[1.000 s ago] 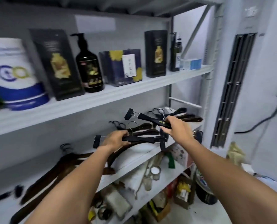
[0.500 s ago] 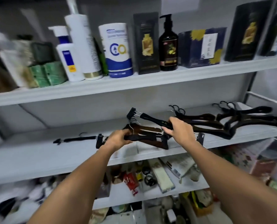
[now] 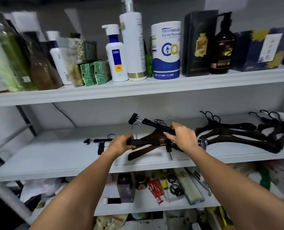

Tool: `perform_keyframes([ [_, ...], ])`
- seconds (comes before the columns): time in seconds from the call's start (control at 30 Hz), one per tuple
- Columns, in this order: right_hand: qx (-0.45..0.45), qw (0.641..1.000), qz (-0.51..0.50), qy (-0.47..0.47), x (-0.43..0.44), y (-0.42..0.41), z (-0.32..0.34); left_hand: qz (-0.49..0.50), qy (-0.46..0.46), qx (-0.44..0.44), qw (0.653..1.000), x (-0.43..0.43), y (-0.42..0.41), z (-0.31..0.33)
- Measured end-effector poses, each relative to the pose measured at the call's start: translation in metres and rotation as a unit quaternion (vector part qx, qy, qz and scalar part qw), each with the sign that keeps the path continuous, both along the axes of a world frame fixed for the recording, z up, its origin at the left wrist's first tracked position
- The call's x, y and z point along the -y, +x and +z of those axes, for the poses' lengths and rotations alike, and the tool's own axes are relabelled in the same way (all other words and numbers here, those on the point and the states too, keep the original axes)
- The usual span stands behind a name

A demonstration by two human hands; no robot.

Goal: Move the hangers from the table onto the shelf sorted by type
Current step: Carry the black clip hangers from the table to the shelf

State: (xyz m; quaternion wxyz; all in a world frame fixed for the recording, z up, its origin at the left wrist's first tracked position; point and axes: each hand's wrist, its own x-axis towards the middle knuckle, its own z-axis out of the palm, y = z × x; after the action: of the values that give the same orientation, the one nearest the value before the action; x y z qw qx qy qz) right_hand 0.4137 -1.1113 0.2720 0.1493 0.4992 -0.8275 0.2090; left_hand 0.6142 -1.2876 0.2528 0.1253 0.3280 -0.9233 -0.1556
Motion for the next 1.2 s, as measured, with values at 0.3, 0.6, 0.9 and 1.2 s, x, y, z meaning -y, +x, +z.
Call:
perform_keyframes([
  [0.3, 0.023, 0.998, -0.032, 0.051, 0.087, 0.064, -0.008, -0.028, -0.004, -0.011, 1.000, 0.098, 0.067, -0.013],
  [0.6, 0.007, 0.997, -0.041, 0.061, 0.147, 0.111, -0.032, -0.024, 0.020, -0.010, 0.999, 0.163, 0.109, -0.035],
  [0.9, 0.020, 0.997, -0.037, 0.066, 0.194, 0.106, -0.044, -0.002, 0.052, 0.010, 0.999, 0.204, 0.113, -0.057],
  [1.2, 0.056, 0.996, -0.008, 0.068, 0.247, 0.079, -0.065, 0.009, 0.087, 0.039, 0.995, 0.248, 0.087, -0.088],
])
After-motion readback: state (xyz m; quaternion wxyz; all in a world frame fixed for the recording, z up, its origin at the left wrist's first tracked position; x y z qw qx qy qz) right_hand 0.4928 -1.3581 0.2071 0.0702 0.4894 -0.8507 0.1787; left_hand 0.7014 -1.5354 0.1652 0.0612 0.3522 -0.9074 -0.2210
